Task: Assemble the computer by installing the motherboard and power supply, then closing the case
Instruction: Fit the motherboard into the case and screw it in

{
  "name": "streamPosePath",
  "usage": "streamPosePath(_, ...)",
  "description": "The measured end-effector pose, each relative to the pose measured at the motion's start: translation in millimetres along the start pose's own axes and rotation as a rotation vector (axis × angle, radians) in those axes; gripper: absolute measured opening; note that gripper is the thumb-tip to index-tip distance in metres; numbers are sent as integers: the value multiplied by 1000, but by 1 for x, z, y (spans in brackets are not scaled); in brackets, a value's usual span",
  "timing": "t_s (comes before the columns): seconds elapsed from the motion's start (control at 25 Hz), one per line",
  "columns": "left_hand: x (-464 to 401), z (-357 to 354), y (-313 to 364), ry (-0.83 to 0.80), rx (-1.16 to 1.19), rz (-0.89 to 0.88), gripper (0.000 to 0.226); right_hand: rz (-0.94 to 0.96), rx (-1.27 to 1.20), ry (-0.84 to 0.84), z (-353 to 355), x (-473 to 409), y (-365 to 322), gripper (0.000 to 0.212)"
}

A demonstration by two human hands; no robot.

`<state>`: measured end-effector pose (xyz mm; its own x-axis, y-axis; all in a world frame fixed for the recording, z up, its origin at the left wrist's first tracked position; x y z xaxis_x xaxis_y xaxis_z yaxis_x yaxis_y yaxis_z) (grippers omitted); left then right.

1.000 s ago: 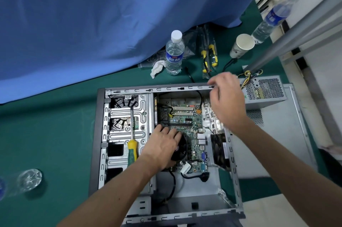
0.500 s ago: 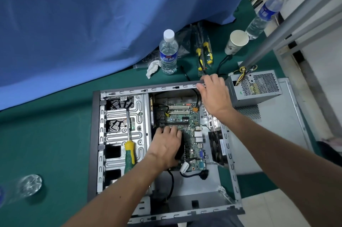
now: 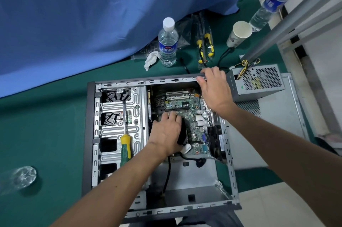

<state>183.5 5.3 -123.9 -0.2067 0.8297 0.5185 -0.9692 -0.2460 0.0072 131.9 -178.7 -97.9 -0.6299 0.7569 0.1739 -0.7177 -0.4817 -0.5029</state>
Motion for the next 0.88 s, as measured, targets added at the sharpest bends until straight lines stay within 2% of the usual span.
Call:
streamPosePath(0.2,-9,-2,18,-5,61,-59,85,6,-10,0,0,1,0,38)
streamPosePath(0.52,-9,-11,28,11,80,-41,96,16,-36,5,-2,0,2,37)
streamPosePath(0.88,-11,-6,28,-8,125,-32,85,12,-106,11,-2,-2,6,37)
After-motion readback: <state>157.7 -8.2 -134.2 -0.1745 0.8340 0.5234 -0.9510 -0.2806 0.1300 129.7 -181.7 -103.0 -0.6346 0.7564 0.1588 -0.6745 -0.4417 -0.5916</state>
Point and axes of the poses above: each hand's wrist, its own x-axis away from the middle knuckle, its own z-axis out of the back of the hand, y = z × x, the point moved 5 cm from there along -x, towards the middle knuckle, and after that the axes turned 9 degrees about -x, right-handed, at the moved point
